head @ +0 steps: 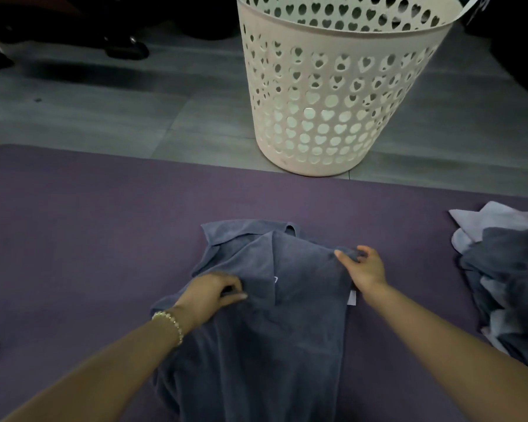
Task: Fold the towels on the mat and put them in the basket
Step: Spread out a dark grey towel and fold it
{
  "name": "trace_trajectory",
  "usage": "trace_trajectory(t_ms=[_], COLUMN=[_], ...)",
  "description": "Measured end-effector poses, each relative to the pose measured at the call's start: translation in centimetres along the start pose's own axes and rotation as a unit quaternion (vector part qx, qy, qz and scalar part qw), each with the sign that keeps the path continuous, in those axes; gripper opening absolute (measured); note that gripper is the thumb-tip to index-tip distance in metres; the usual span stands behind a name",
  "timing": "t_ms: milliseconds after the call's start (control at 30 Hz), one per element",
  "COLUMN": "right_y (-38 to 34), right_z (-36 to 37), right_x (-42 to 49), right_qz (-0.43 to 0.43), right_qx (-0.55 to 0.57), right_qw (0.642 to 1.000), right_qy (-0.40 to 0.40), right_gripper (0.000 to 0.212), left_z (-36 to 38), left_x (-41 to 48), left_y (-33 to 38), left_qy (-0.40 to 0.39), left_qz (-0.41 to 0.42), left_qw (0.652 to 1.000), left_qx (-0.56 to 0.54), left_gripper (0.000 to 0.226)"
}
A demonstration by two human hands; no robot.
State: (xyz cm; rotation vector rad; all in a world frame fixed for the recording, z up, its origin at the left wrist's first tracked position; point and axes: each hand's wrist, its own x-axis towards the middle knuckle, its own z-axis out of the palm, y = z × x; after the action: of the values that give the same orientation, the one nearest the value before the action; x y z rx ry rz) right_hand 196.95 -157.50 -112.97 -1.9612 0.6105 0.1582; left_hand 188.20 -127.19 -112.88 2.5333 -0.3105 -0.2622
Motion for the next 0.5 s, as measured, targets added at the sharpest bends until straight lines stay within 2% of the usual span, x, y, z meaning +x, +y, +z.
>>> trace_trajectory(t_ms=[33,100,200,267,333,433,500], right_y=[-0.2,-0.5,-1.0,-1.3,-1.1,0.0,0.7], right_z=[0.0,-0.2,-1.1,-1.7,-1.8,-1.3,-0.9], right_x=[0.2,0.4,0.8,1.1,1.4,2.1,2.3], right_qz=[0.011,0.015,-0.025,-0.056,-0.063,-0.039,-0.009], right_qx=[0.009,0.021,0.065,0.074,0.063,0.041,0.050], right_qw=[1.000,0.999,0.997,0.995,0.996,0.998,0.999], right_qy=[-0.007,-0.029,-0.036,-0.035,-0.027,-0.009,-0.019], right_gripper=[0.052,0.034,0.018,0.012,0.013,0.022,0.029], left_z=[-0.5,-2.1,-5.4,-7.4,-7.9,-6.7,-6.1], left_x=[0.5,2.0,5.1,7.0,8.2,8.7,8.8], left_y=[0.3,1.0,1.7,1.1,-1.2,-4.4,-5.1], left_qy=[0.041,0.143,0.227,0.241,0.228,0.172,0.150], left_qz=[-0.040,-0.099,-0.152,-0.193,-0.265,-0.384,-0.403], left_qw=[0.996,0.965,0.914,0.898,0.899,0.878,0.875], left_qx=[-0.070,-0.197,-0.300,-0.315,-0.263,-0.226,-0.221], left_gripper=[0.039,0.022,0.014,0.010,0.014,0.025,0.024])
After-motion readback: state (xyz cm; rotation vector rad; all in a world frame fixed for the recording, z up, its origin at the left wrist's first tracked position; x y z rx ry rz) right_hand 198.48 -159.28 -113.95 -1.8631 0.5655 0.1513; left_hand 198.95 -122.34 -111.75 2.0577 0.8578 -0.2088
